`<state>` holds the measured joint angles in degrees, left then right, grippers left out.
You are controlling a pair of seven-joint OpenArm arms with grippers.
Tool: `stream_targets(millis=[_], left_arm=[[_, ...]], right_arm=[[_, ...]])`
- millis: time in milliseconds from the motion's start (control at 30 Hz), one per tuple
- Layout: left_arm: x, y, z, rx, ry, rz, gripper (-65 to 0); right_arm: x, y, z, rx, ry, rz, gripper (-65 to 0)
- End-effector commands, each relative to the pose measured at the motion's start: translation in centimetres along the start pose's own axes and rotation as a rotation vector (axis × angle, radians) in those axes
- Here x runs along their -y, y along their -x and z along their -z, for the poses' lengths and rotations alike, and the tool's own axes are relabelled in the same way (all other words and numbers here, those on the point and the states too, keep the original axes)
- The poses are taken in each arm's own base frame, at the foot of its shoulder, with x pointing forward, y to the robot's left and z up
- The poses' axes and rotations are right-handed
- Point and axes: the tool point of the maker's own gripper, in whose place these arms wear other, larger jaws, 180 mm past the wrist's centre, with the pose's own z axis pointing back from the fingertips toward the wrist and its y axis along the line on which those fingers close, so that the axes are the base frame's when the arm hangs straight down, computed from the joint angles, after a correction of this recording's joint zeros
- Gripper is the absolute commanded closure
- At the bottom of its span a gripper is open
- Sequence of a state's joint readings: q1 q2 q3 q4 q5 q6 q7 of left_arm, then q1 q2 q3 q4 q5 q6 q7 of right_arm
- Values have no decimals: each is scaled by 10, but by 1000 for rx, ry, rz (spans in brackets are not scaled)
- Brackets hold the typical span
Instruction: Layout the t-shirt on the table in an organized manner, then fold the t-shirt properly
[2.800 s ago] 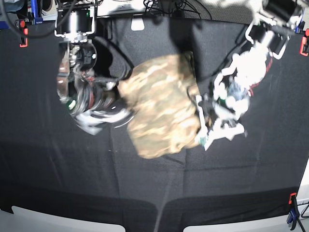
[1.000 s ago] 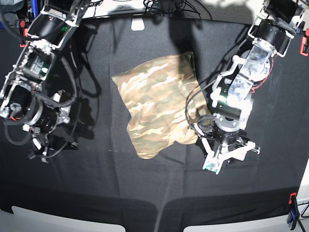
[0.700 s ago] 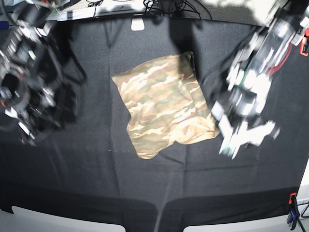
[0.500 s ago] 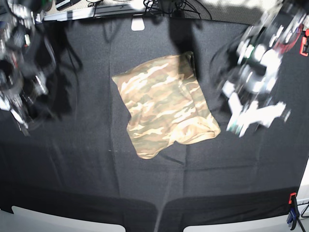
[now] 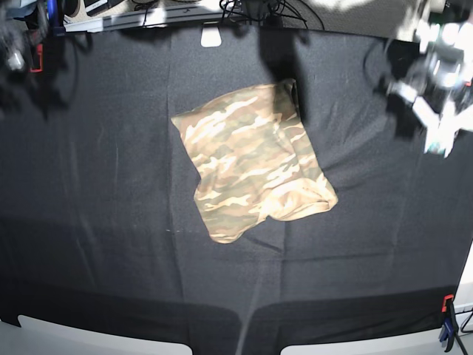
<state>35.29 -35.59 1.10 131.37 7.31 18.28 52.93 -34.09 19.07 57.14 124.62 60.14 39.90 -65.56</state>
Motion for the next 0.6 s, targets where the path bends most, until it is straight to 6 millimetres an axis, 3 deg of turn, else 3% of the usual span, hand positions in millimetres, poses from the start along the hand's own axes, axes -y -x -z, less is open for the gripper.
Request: stream_targets(millis=[0, 433, 567], left_arm=[[-6, -2, -7, 17, -15, 17, -311], [26, 103, -65, -265, 128, 102, -311], [31, 126, -86, -326, 174, 136, -311]], right_arm=[[0, -1, -7, -8, 11, -23, -275], [-27, 111, -58, -370, 55, 144, -275], [-32, 125, -66, -409, 66, 175, -275]])
